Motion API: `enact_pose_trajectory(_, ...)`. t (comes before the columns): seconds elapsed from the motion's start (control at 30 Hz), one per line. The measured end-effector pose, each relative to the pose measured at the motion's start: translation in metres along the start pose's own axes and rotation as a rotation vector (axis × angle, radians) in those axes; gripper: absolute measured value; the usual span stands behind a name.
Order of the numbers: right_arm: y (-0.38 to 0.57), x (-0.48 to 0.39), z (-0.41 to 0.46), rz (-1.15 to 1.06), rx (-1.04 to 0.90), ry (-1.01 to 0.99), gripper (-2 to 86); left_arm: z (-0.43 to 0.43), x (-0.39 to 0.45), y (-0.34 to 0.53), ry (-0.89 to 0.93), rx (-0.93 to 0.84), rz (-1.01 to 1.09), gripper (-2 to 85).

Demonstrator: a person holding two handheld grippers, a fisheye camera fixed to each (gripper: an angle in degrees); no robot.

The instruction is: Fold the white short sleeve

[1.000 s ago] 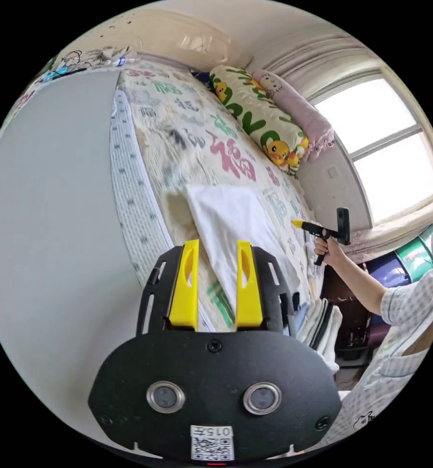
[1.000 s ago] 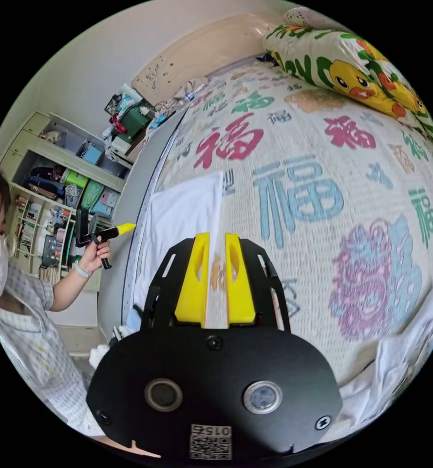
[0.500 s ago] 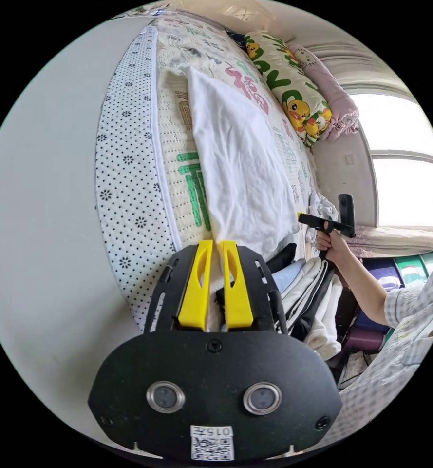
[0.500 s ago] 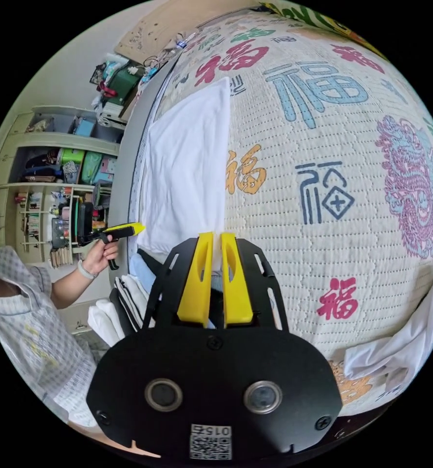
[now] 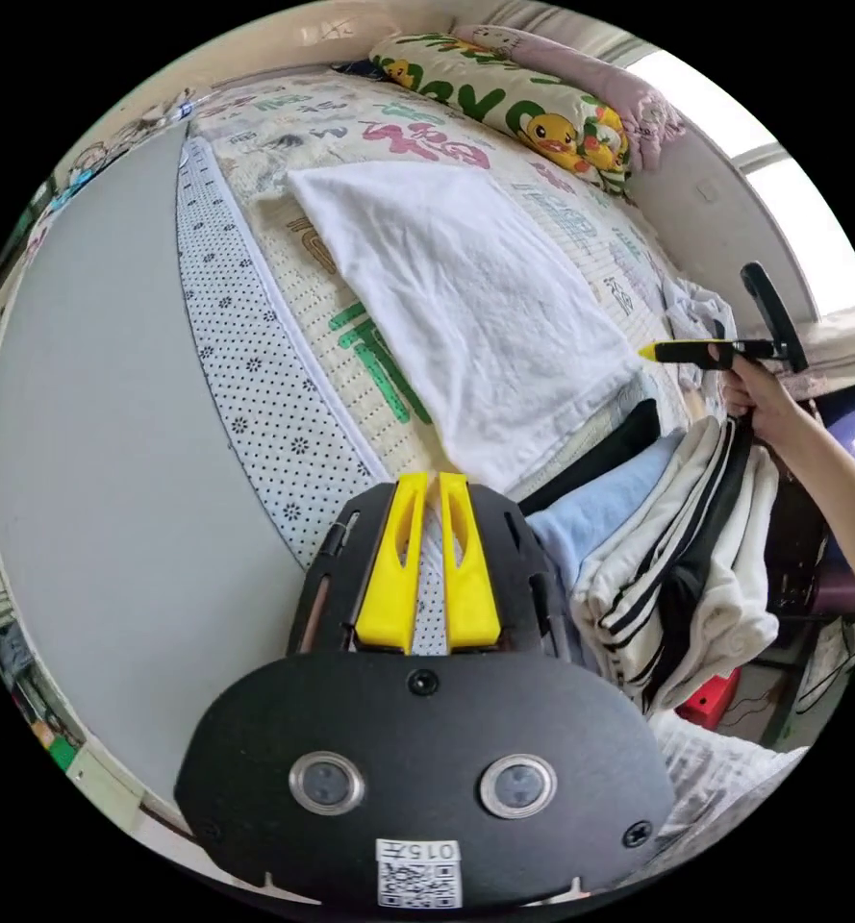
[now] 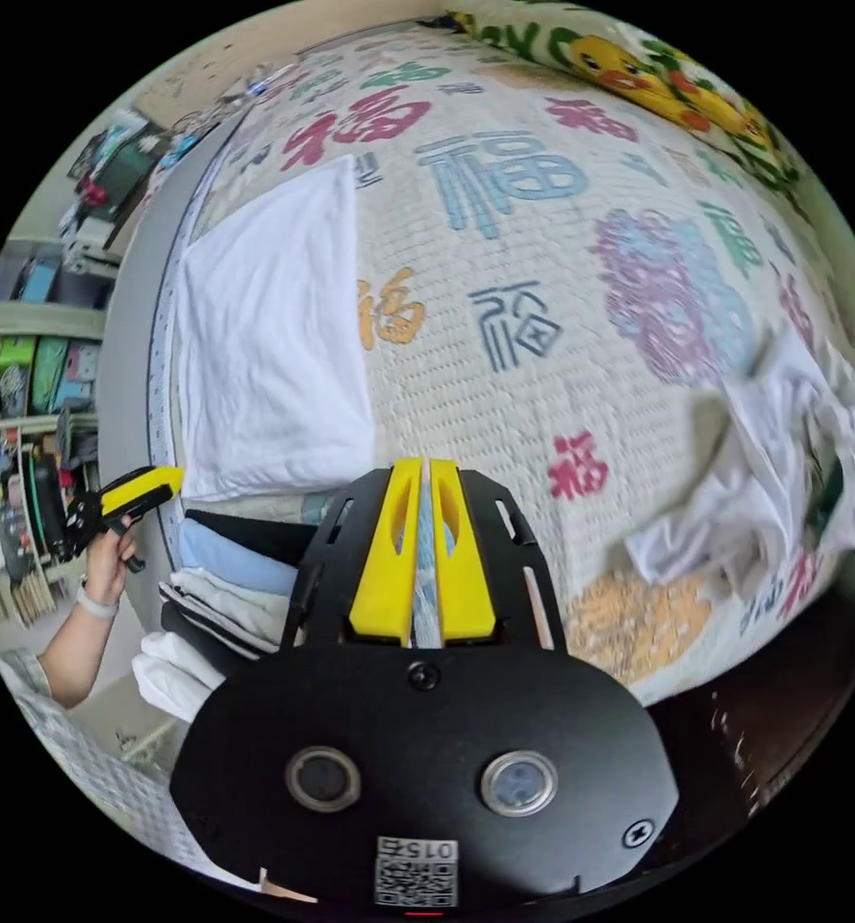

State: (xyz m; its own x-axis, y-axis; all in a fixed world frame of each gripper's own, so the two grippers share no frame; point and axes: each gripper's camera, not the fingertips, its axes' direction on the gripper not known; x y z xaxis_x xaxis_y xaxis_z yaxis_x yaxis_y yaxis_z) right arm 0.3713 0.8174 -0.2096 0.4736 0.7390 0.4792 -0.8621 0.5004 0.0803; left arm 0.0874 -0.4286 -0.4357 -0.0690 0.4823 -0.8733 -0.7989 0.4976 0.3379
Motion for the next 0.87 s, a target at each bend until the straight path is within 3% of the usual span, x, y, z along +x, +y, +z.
enact_pose_trajectory(0.1,0.059,0.002,0.012,0.125,0.069,0.09,0.9,-0.049,0.049,0.028,-0.177,-0.062,0.215,2.8)
enact_pose_trajectory(0.17,0.115,-0.02,0.011,0.159,0.229,0.189,-0.2,-0.091,0.106,0.06,-0.412,-0.071,0.491,3.5)
enact_pose_trajectory(0.27,0.186,-0.09,0.007,0.037,0.506,0.366,-0.8,-0.13,0.18,0.124,-0.801,0.017,0.887,4.1)
enact_pose_trajectory(0.37,0.231,-0.16,0.038,-0.096,0.538,0.431,-0.9,-0.168,0.219,0.192,-0.935,0.179,1.12,3.2)
enact_pose_trajectory(0.57,0.292,-0.25,0.122,-0.162,0.574,0.66,-1.0,-0.226,0.218,0.269,-0.938,0.177,1.142,2.1)
enact_pose_trajectory(0.87,0.348,-0.265,0.202,-0.15,0.522,0.41,-1.0,-0.283,0.156,0.322,-0.883,0.175,0.977,5.2)
